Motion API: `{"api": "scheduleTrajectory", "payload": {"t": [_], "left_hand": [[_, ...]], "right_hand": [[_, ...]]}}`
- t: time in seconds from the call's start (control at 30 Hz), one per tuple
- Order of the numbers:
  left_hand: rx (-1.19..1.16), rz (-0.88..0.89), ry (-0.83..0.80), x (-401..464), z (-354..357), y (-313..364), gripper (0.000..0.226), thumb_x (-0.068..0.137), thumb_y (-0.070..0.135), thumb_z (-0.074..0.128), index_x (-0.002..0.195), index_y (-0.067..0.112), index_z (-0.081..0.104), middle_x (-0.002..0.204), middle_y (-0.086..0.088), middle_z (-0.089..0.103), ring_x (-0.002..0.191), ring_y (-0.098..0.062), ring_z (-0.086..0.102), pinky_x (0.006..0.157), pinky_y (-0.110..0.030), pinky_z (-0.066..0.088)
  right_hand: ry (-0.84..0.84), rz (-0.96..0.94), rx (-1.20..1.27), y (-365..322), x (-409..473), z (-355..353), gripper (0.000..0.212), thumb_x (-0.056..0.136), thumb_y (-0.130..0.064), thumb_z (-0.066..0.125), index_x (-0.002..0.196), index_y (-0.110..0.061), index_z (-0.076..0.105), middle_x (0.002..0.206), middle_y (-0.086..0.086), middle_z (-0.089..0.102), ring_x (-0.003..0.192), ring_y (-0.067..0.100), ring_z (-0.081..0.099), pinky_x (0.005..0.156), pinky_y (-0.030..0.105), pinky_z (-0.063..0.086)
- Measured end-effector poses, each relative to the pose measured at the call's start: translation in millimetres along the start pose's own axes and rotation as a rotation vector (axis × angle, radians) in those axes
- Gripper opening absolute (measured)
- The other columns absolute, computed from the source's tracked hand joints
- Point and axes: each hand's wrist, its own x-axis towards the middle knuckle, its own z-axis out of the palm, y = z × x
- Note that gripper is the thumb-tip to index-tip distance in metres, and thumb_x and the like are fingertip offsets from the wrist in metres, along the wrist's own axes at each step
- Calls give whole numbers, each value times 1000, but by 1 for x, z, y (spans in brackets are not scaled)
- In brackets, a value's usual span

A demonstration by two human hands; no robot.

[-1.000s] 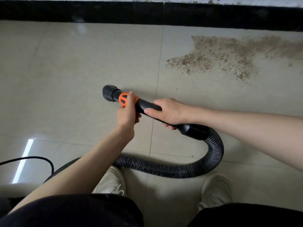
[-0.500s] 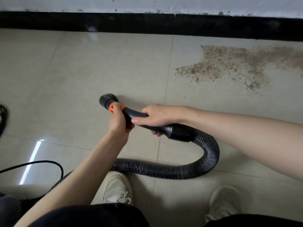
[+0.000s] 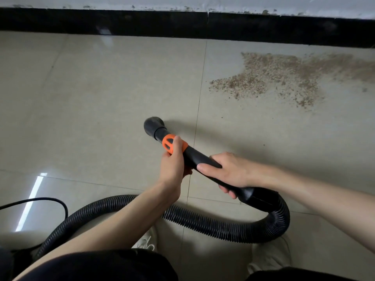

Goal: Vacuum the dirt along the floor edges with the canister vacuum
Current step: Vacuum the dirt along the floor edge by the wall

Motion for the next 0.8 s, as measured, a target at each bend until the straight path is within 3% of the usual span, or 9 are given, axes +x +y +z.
{"api": "scheduleTrajectory", "payload": {"t": [0.17,0.37,0.5,0.57,0.7,0.8], "left_hand": [[-12,-82,-97,1,6,-8,41,96,44,39,91,5,51,85,-11,51,83,-28,54,77,-43,51],[60,-119,-339,18,48,18,55,98,50,39,109,-3,51,94,-15,59,89,-28,61,90,-43,52],[59,-155,-424,18,70,19,52,98,51,38,106,1,49,91,-12,59,81,-22,63,63,-29,54],[68,-165,-447,20,77,20,51,98,51,38,104,2,49,94,-13,57,81,-22,62,60,-28,54],[94,-167,-430,25,92,34,42,98,44,41,89,4,48,82,-9,53,71,-20,58,60,-27,54],[92,-155,-386,34,100,44,40,99,43,41,93,4,47,80,-6,49,68,-18,54,56,-26,51]], "right_hand": [[22,33,-28,6,-5,4,42,96,-56,46,81,-16,44,50,-3,56,36,15,52,37,18,40],[271,86,50,18,-14,-9,48,94,-59,45,90,-11,49,51,0,60,37,18,57,39,25,44],[355,119,139,28,-22,-13,46,93,-58,46,82,-14,45,45,-1,59,36,20,57,39,25,44],[392,131,175,30,-24,-14,45,93,-57,47,82,-14,44,45,-1,58,35,19,55,37,23,42],[450,134,252,30,-16,-23,45,93,-55,48,82,-12,44,52,3,59,35,19,54,36,22,41],[465,119,207,27,-2,-34,46,94,-56,46,83,-12,44,58,6,62,35,19,56,37,23,42]]}}
